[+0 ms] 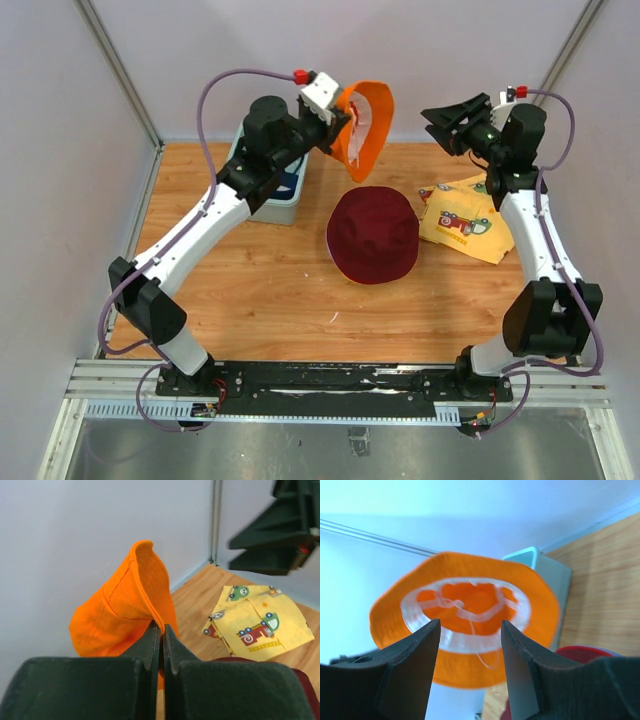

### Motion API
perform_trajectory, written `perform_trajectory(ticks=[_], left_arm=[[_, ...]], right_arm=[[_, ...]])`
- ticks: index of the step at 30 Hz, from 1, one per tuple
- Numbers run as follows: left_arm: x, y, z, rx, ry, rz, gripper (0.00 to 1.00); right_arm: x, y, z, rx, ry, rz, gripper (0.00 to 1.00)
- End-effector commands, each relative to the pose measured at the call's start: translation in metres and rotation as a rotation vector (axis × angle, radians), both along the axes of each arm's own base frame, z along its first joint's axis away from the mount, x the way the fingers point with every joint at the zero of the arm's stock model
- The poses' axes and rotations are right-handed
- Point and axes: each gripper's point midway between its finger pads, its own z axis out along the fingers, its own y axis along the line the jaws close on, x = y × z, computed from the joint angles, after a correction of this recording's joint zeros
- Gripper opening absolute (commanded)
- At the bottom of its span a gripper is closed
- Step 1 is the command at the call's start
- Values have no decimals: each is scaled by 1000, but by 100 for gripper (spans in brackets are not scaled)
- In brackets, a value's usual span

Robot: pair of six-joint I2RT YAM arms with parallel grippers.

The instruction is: Stack the hats

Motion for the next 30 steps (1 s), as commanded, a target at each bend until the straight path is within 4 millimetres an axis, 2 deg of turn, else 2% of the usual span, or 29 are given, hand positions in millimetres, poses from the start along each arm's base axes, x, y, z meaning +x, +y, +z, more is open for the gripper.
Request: perform_trajectory(ticks=[1, 5, 10, 14, 21, 30], left_arm=[[-11, -22, 3, 148, -130, 21, 0], [-16, -37, -15, 250, -163, 50, 1], [-21, -42, -26, 330, -209, 90, 1], [-24, -35, -22, 322, -253, 129, 0], [-33, -19, -9, 280, -354, 220, 0], [-47, -5, 9, 215, -461, 287, 1]], right_arm=[[-1, 30, 52, 180, -89, 111, 54], [0, 43, 70, 296, -92, 161, 55], [-6, 58, 78, 363, -90, 211, 57], [-10, 63, 73, 391, -66, 231, 55], [-16, 70, 54, 403, -14, 262, 45], [-22, 84, 41, 383, 32, 301, 48]])
